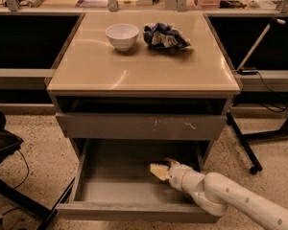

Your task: Place rxbar chocolate into middle drawer

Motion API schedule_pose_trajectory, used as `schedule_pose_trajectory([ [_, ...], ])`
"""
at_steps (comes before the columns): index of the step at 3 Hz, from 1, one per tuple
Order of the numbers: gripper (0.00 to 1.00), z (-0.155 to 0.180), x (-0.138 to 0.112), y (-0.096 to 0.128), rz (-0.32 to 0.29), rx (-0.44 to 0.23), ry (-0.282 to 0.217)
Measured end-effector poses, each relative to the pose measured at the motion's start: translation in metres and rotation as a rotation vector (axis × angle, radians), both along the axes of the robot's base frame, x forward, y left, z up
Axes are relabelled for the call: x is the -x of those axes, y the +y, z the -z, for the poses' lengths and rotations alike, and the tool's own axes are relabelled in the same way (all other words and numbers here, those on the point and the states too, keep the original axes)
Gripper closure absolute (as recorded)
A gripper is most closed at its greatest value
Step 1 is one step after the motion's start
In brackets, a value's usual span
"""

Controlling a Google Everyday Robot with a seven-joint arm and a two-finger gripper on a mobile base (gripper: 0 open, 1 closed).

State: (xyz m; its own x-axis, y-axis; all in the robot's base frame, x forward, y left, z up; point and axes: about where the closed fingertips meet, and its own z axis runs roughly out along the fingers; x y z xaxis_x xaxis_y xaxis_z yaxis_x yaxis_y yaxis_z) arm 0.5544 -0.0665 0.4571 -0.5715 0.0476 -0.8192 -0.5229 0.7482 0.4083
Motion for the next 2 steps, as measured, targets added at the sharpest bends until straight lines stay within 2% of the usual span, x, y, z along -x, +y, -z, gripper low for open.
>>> schedule_pose_trajectory([
  [1, 1.00, -0.006, 0.009, 0.014, -0.075, 0.168, -0.042],
  [2, 1.00, 0.012, 0.029, 0.020, -0.167, 0.455, -0.072],
])
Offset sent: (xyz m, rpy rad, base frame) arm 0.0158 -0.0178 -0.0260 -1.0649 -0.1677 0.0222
